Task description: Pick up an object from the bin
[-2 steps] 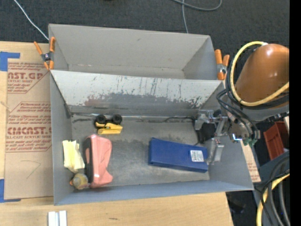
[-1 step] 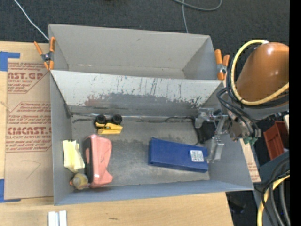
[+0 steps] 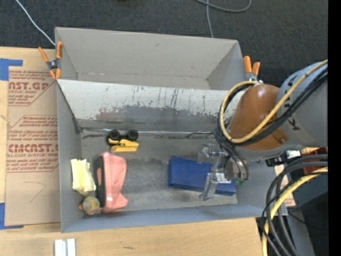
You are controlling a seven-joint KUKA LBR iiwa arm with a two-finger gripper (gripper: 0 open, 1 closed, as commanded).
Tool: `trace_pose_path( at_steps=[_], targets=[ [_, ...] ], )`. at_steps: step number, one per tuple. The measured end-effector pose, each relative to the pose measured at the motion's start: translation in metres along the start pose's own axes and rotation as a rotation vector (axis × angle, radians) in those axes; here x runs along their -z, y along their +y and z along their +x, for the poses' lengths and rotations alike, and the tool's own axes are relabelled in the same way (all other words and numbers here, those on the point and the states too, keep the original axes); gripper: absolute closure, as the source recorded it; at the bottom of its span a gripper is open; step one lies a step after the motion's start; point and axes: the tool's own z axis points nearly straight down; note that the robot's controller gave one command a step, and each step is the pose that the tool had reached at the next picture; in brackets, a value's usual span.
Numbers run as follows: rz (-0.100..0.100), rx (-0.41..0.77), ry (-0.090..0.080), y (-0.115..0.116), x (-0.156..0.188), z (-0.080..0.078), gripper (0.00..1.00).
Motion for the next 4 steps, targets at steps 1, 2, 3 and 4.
trace_pose_path(
  at_steps=[1, 2, 3, 4],
  targets=[
    [0.000, -0.028, -0.001, 0.028, 0.029, 0.005, 0.00],
    [-0.001, -0.181, 0.001, 0.026, 0.002, -0.015, 0.00],
    [0.001, -0.515, 0.000, 0.016, -0.056, -0.021, 0.00],
    [0.001, -0.372, 0.000, 0.019, -0.056, -0.022, 1.00]
  ],
)
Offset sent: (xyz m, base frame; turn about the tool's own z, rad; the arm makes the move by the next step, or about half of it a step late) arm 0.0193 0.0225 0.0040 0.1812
